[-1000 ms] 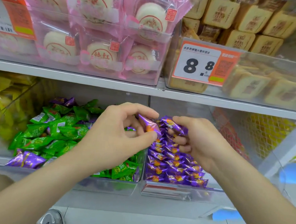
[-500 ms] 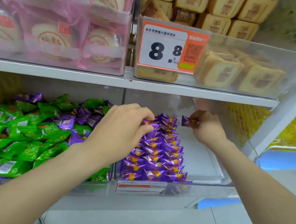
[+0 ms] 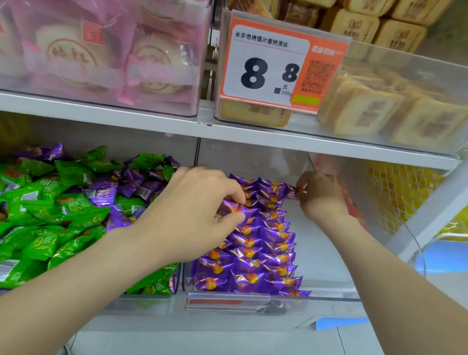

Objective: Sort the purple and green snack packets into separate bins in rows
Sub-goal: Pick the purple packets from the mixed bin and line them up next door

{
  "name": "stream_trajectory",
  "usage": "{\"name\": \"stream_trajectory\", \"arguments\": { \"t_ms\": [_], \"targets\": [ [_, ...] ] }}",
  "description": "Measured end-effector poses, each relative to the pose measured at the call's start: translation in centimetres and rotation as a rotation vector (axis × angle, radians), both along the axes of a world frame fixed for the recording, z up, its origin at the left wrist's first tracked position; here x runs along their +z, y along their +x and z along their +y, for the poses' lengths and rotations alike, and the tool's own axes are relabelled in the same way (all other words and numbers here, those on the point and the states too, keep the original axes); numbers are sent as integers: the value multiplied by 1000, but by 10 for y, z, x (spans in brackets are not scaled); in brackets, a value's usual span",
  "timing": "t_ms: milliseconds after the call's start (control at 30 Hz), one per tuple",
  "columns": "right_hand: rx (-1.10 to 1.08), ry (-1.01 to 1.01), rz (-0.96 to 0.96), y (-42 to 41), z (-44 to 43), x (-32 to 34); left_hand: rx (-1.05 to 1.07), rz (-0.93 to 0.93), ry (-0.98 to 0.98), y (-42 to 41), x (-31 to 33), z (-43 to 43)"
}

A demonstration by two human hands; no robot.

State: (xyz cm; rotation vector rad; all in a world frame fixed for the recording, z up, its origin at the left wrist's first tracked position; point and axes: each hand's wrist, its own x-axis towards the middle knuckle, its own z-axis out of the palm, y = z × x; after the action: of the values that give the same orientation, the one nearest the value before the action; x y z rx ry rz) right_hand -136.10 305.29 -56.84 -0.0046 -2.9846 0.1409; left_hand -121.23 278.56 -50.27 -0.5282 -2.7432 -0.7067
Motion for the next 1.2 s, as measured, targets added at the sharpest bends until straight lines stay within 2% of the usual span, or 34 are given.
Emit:
{"name": "stream_trajectory", "arguments": {
  "t_ms": [167,367,733,933,1033,1200],
  "targets": [
    [-25,-117,62,-4,0,-4,-5,-3,5,-1,-1,0],
    [3,-138,7,-2,0,-7,-16,-32,94,0,1,0],
    [-13,-346,-10,0,5,-8,-7,-44,84,1,-1,0],
    [127,-128,-71,3,7,-8,-12,-45,78,0,0,1],
    [128,-24,-92,4,8,-4,-11,-36,102,0,2,2],
    [32,-125,49,3,14,-6,-5,-32,192,-1,3,2]
  ]
}}
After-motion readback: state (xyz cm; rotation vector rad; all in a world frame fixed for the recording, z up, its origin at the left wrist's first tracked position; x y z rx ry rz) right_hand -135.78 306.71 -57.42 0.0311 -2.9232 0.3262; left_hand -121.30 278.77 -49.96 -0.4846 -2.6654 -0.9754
